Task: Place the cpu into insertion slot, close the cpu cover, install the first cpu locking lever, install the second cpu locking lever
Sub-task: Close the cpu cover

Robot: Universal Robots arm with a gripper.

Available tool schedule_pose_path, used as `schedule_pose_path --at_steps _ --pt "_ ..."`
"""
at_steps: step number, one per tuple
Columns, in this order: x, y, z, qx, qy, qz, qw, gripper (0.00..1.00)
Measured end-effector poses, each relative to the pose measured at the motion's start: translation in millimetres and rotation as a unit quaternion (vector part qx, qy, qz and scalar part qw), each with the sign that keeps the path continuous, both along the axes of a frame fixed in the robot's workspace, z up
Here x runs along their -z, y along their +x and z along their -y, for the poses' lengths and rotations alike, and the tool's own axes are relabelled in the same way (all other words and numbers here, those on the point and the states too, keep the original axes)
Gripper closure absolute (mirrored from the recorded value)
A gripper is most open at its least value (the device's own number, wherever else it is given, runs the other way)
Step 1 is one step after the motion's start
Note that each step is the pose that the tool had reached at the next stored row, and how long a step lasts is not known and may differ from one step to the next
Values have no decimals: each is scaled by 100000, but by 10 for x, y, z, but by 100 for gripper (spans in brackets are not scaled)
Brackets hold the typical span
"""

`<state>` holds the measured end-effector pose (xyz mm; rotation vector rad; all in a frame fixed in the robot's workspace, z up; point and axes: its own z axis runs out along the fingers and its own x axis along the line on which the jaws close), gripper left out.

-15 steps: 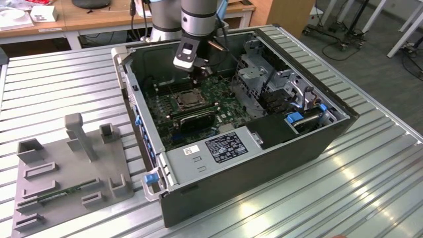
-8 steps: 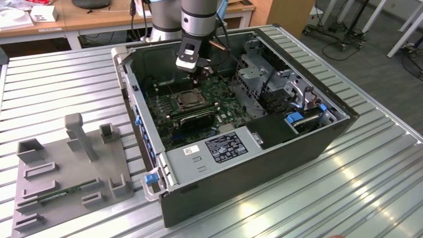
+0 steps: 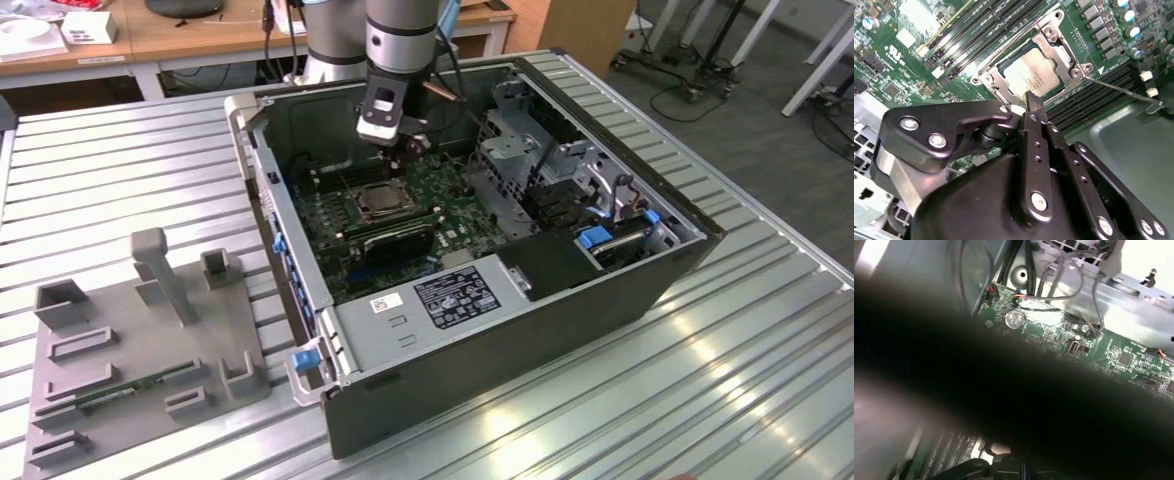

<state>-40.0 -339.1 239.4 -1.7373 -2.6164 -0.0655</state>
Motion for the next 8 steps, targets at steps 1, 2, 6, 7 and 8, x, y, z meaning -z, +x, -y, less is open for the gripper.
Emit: schedule_pose_path --at_steps 1,2,6,7,8 --pt "0 0 0 -808 -3 -2 99997 89" --pt "1 0 0 -1686 -6 -4 99986 89" --pt "5 0 0 -5359 -2 -1 99856 89" --pt "5 0 0 -6263 -3 0 99804 89" --pt "6 0 0 -7155 0 -1 99744 89"
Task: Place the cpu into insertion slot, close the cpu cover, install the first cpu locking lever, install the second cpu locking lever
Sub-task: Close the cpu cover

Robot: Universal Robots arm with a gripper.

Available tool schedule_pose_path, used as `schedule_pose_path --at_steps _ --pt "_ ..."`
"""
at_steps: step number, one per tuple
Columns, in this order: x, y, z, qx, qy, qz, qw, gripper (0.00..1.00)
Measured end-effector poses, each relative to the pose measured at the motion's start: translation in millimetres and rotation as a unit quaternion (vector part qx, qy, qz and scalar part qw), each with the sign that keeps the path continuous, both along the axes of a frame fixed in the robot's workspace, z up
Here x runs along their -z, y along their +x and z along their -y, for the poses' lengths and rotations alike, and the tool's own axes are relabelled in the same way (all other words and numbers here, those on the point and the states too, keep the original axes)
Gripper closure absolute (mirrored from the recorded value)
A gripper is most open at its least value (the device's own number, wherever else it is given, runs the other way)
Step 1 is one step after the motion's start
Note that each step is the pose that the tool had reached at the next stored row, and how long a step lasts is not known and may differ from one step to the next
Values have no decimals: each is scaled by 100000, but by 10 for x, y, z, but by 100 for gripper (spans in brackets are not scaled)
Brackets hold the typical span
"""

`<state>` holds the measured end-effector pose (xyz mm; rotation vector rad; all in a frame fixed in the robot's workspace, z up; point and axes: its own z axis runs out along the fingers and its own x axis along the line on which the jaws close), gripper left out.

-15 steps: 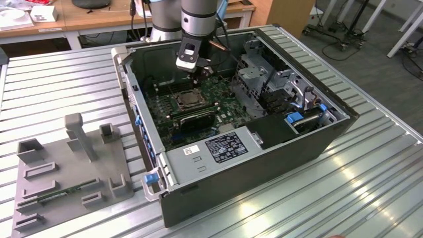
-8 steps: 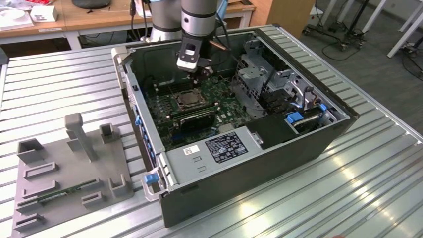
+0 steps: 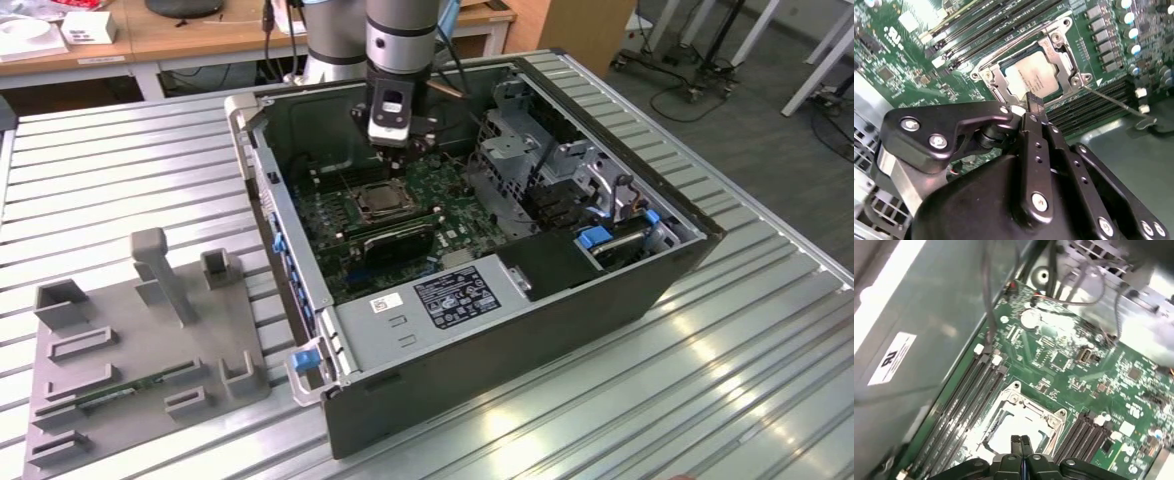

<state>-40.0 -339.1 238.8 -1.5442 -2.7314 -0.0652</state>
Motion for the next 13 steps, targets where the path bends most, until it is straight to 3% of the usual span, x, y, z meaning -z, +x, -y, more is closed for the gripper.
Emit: schedule_pose_path --at_steps 3,7,10,13 --pt "2 0 0 -2752 -1 2 99962 89" --pt "4 0 0 -6345 -2 0 99798 89" --pt "6 0 0 -9087 -1 1 99586 89" --pt "7 0 0 -11776 -2 2 99304 89"
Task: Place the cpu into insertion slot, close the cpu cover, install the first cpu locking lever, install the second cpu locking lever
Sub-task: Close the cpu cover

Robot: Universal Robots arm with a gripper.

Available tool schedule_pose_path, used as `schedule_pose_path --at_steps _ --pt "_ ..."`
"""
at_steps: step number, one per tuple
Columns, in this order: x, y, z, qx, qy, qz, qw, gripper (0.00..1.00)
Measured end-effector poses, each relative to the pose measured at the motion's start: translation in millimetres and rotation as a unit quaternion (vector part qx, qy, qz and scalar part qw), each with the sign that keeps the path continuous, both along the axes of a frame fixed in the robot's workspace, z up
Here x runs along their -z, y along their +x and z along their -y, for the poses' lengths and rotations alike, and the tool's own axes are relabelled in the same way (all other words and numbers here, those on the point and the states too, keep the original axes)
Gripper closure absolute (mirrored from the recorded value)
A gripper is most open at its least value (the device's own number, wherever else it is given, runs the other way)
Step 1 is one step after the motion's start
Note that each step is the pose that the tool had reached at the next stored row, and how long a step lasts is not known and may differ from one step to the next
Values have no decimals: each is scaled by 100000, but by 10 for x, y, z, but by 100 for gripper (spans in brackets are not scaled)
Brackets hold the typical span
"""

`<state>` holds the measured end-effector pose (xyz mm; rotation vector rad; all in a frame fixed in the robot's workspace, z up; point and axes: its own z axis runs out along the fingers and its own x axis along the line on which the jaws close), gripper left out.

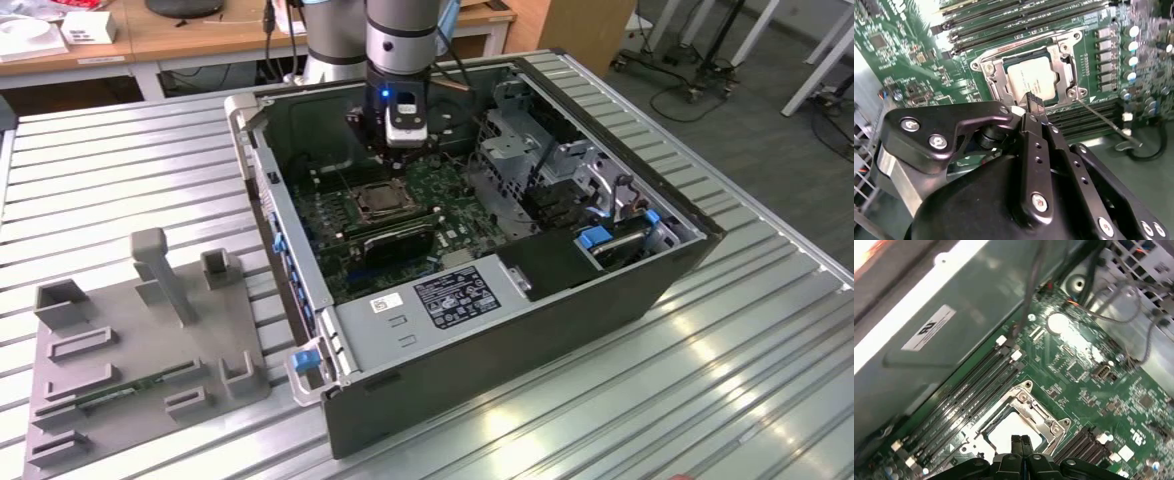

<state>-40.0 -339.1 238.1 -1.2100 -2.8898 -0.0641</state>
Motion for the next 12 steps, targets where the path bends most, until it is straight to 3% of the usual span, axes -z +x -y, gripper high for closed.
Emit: schedule_pose_path --at_steps 4,10,12 --pt "3 0 0 -3671 0 -1 99933 89" --pt "5 0 0 -8676 -6 0 99623 89" --pt "5 0 0 -8907 -6 -2 99603 89"
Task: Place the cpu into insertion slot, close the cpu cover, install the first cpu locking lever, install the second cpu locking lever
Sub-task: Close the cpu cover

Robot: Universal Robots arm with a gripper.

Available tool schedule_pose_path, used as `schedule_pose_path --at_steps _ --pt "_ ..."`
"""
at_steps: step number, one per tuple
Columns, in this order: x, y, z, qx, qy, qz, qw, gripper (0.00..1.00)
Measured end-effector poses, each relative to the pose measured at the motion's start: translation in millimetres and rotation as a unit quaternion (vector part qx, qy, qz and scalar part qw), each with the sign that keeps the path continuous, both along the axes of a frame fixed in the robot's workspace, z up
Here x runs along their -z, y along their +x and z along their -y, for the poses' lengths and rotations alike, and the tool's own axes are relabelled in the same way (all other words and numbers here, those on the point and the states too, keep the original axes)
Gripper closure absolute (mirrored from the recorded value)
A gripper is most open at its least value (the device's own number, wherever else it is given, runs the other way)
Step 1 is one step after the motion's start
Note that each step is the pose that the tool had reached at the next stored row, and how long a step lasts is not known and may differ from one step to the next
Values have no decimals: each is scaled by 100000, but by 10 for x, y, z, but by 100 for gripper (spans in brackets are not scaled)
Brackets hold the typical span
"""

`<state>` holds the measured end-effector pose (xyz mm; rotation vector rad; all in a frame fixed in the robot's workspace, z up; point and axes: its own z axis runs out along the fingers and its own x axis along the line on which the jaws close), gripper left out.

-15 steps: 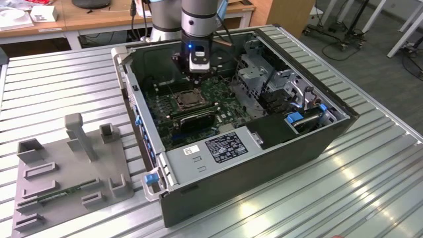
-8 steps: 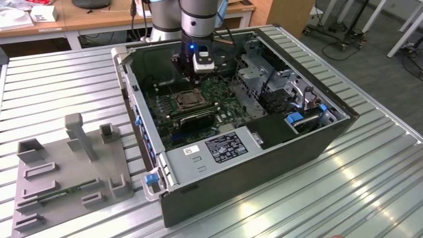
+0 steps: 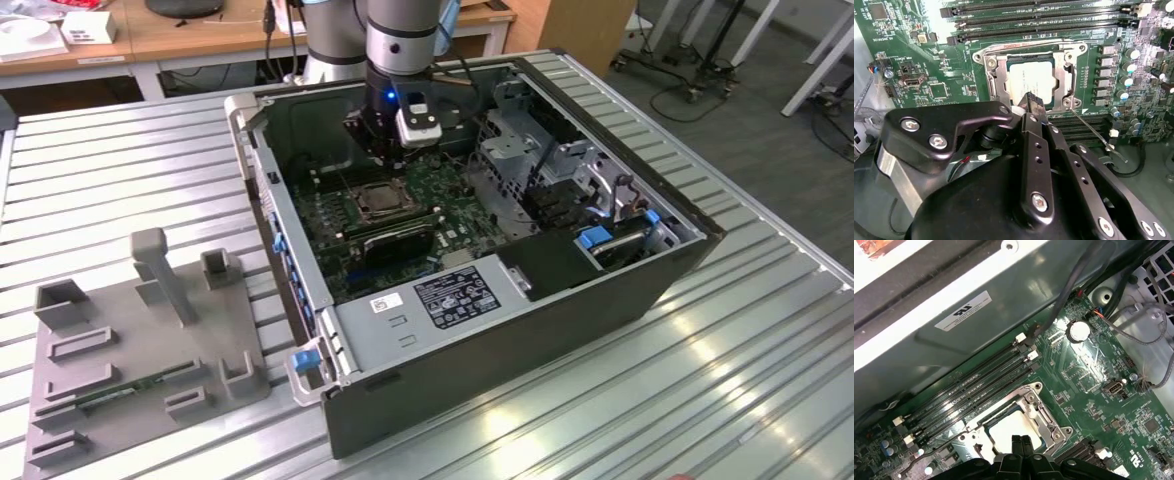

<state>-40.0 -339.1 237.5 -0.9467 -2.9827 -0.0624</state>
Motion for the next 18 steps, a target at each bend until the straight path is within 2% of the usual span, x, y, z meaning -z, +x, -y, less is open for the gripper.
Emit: schedule_pose_path --at_steps 18 --pt "0 0 0 -724 3 1 99997 89"
